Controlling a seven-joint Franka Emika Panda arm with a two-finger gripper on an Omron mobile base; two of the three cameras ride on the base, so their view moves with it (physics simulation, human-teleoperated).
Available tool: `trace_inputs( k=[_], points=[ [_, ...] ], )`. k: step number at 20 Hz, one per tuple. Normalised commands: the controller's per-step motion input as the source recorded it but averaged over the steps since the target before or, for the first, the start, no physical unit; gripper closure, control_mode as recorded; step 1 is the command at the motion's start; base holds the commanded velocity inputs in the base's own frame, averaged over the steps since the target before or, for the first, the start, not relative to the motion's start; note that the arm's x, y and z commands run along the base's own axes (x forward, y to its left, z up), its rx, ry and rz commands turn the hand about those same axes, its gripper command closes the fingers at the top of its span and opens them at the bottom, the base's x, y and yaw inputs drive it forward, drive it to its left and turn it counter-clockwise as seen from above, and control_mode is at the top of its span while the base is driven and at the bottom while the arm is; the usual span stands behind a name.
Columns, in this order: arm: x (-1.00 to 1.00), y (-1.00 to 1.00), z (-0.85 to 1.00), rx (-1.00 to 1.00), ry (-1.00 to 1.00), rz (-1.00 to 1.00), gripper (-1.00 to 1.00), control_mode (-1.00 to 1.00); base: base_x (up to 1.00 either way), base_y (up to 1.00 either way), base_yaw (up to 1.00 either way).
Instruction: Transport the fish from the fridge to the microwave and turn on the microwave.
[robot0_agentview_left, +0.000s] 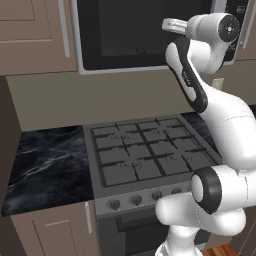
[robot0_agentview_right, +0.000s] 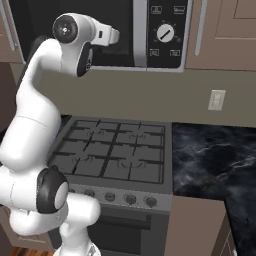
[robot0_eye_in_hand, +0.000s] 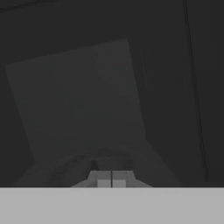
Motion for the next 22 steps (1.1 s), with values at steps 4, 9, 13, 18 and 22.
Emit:
trace_inputs(
  k=[4,9,13,18,22],
  points=[
    [-0.62,-0.22,0.03,0.11,0.0,0.0,1.0,-1.0,0.0,0.0,0.0],
    [-0.45,-0.17,0.0,0.17,0.0,0.0,1.0,-1.0,0.0,0.0,0.0],
    [-0.26,-0.16,0.0,0.19,0.0,-0.02,1.0,-1.0,0.0,0.0,0.0],
    [-0.07,-0.18,0.0,0.18,0.0,-0.05,1.0,-1.0,0.0,0.0,0.0],
    [-0.01,-0.24,0.0,0.17,0.0,-0.04,1.0,-1.0,0.0,0.0,0.0]
  ],
)
